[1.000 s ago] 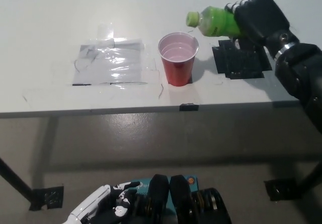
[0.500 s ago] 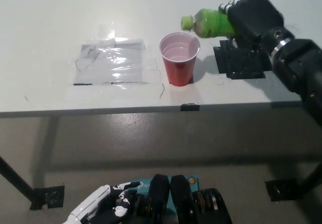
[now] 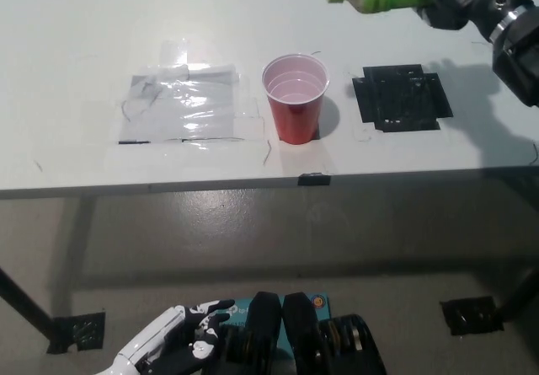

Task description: The robot uses its right hand to pick up a bottle kept in the middle of the desk and tilt it into a cup kept next to it to pour water out

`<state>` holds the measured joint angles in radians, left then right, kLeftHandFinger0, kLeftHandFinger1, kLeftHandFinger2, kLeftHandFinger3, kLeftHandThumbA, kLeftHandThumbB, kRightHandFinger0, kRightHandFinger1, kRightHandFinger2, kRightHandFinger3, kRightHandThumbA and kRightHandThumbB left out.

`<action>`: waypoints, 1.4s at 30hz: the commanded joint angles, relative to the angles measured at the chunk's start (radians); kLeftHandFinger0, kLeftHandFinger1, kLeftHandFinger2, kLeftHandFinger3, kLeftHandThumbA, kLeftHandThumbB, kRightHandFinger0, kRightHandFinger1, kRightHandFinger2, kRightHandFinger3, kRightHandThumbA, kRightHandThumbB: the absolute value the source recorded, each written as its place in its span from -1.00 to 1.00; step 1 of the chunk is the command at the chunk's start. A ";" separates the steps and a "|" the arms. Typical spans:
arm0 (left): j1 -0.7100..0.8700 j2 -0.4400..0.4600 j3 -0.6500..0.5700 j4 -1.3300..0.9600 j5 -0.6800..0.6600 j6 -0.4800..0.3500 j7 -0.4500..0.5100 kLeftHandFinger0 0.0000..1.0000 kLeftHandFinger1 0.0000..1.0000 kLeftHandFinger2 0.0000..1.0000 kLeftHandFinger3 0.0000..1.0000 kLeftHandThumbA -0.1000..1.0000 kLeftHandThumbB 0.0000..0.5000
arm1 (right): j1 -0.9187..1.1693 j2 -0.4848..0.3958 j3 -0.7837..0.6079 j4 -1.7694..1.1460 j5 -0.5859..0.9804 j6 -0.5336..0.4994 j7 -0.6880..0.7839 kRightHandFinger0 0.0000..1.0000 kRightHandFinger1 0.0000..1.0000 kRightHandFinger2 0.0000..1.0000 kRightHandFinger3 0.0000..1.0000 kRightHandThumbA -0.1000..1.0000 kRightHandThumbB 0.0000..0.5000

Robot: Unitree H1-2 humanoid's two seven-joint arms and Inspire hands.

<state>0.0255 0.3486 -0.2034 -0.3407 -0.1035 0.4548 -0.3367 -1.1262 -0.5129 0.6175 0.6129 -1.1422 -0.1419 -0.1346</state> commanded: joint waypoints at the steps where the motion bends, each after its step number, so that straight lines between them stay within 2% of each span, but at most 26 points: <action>1: -0.009 0.018 -0.003 -0.031 -0.002 0.015 -0.020 0.63 0.89 0.89 1.00 1.00 0.96 | -0.095 0.004 0.005 -0.031 -0.053 -0.003 -0.064 -1.00 -1.00 -1.00 -0.21 -0.79 0.17; 6: -0.013 0.020 -0.001 -0.029 -0.006 0.014 -0.025 0.62 0.89 0.91 1.00 1.00 0.97 | -0.098 0.023 0.009 -0.004 -0.054 -0.010 -0.091 -1.00 -1.00 -0.97 -0.27 -0.82 0.11; 7: -0.013 0.019 -0.002 -0.027 0.000 0.004 -0.023 0.61 0.88 0.90 1.00 1.00 0.96 | -0.099 0.020 0.011 0.000 -0.058 -0.015 -0.099 -1.00 -1.00 -0.97 -0.30 -0.85 0.19; 9: -0.013 0.020 -0.002 -0.028 0.001 0.007 -0.022 0.60 0.87 0.89 1.00 1.00 0.97 | -0.100 0.016 0.014 -0.004 -0.070 -0.014 -0.099 -1.00 -1.00 -0.99 -0.31 -0.82 0.16; 11: -0.013 0.021 -0.004 -0.032 -0.001 0.015 -0.019 0.60 0.88 0.88 1.00 1.00 1.00 | -0.100 0.007 0.022 -0.005 -0.094 -0.012 -0.121 -1.00 -1.00 -1.00 -0.30 -0.83 0.26; 14: -0.015 0.024 -0.001 -0.035 -0.002 0.015 -0.020 0.60 0.89 0.89 1.00 1.00 0.92 | -0.106 -0.001 0.027 -0.007 -0.104 -0.017 -0.114 -1.00 -1.00 -1.00 -0.39 -0.84 0.25; 16: -0.015 0.024 -0.002 -0.036 -0.001 0.015 -0.019 0.61 0.89 0.89 1.00 1.00 0.93 | -0.105 -0.012 0.025 -0.005 -0.100 -0.034 -0.116 -1.00 -1.00 -1.00 -0.42 -0.88 0.17; 19: -0.016 0.024 -0.003 -0.031 -0.001 0.015 -0.017 0.63 0.89 0.88 1.00 1.00 0.94 | -0.107 -0.019 0.032 -0.010 -0.123 -0.034 -0.124 -1.00 -1.00 -1.00 -0.41 -0.82 0.11; 20: -0.016 0.024 -0.004 -0.031 0.001 0.015 -0.018 0.63 0.89 0.88 1.00 1.00 0.93 | -0.107 -0.018 0.030 -0.007 -0.119 -0.041 -0.131 -1.00 -1.00 -1.00 -0.49 -0.86 0.11; 21: -0.018 0.024 -0.003 -0.030 -0.001 0.015 -0.021 0.63 0.90 0.89 1.00 1.00 0.93 | -0.107 -0.017 0.032 -0.010 -0.121 -0.043 -0.123 -1.00 -1.00 -0.98 -0.48 -0.89 0.06; 22: -0.017 0.022 -0.002 -0.029 -0.001 0.015 -0.021 0.64 0.90 0.89 1.00 1.00 0.95 | -0.107 -0.016 0.034 -0.013 -0.123 -0.046 -0.120 -1.00 -0.98 -0.94 -0.54 -0.88 -0.02; 23: -0.017 0.021 0.000 -0.027 -0.002 0.015 -0.020 0.64 0.89 0.88 1.00 1.00 0.96 | -0.108 -0.015 0.041 -0.014 -0.136 -0.048 -0.126 -1.00 -0.96 -0.89 -0.59 -0.84 -0.20; 25: -0.018 0.025 0.000 -0.030 -0.001 0.015 -0.018 0.63 0.89 0.89 1.00 1.00 0.94 | -0.110 -0.004 0.049 0.008 -0.140 -0.062 -0.168 -1.00 -0.95 -0.88 -0.69 -0.85 -0.30; 26: -0.018 0.025 -0.001 -0.030 0.001 0.015 -0.017 0.63 0.89 0.89 1.00 1.00 0.95 | -0.115 0.006 0.064 0.030 -0.156 -0.067 -0.216 -1.00 -1.00 -0.89 -0.75 -0.83 -0.42; 28: -0.019 0.028 -0.002 -0.031 -0.001 0.015 -0.018 0.63 0.89 0.91 1.00 1.00 0.97 | -0.116 0.016 0.072 0.031 -0.157 -0.064 -0.212 -1.00 -1.00 -0.86 -0.78 -0.86 -0.47; 29: -0.020 0.028 -0.001 -0.029 -0.002 0.015 -0.020 0.63 0.89 0.91 1.00 1.00 0.97 | -0.115 0.022 0.070 0.032 -0.148 -0.067 -0.207 -1.00 -1.00 -0.84 -0.75 -0.85 -0.46; 30: -0.020 0.028 -0.001 -0.030 -0.004 0.015 -0.020 0.63 0.90 0.92 1.00 1.00 0.94 | -0.112 0.031 0.067 0.025 -0.136 -0.073 -0.196 -1.00 -0.97 -0.80 -0.69 -0.80 -0.35; 33: -0.020 0.027 0.000 -0.028 -0.003 0.015 -0.019 0.63 0.90 0.92 1.00 1.00 0.98 | -0.109 0.045 0.063 0.028 -0.124 -0.083 -0.195 -1.00 -0.95 -0.76 -0.66 -0.82 -0.42; 34: -0.019 0.028 -0.003 -0.030 0.002 0.015 -0.017 0.63 0.90 0.92 1.00 1.00 0.98 | -0.119 0.053 0.090 0.053 -0.164 -0.082 -0.261 -1.00 -1.00 -0.83 -0.49 -0.84 -0.29; 36: -0.019 0.028 -0.002 -0.031 0.000 0.015 -0.020 0.63 0.90 0.92 1.00 1.00 0.95 | -0.122 0.057 0.111 0.050 -0.196 -0.058 -0.257 -1.00 -1.00 -0.85 -0.55 -0.81 -0.32; 39: -0.019 0.025 0.001 -0.029 0.000 0.014 -0.020 0.61 0.88 0.91 1.00 1.00 0.95 | -0.132 0.057 0.139 0.070 -0.220 -0.061 -0.315 -1.00 -1.00 -0.89 -0.75 -0.78 -0.30; 41: -0.020 0.024 0.001 -0.029 -0.001 0.014 -0.020 0.60 0.88 0.91 1.00 1.00 0.95 | -0.135 0.057 0.147 0.081 -0.222 -0.057 -0.330 -1.00 -1.00 -0.90 -0.77 -0.76 -0.32; 42: -0.020 0.024 0.001 -0.028 -0.003 0.015 -0.020 0.60 0.87 0.90 1.00 1.00 0.95 | -0.135 0.051 0.153 0.075 -0.230 -0.054 -0.325 -1.00 -1.00 -0.89 -0.69 -0.73 -0.32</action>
<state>0.0199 0.3567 -0.2043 -0.3428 -0.1035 0.4562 -0.3368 -1.1566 -0.4440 0.7714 0.6939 -1.3265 -0.2114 -0.3552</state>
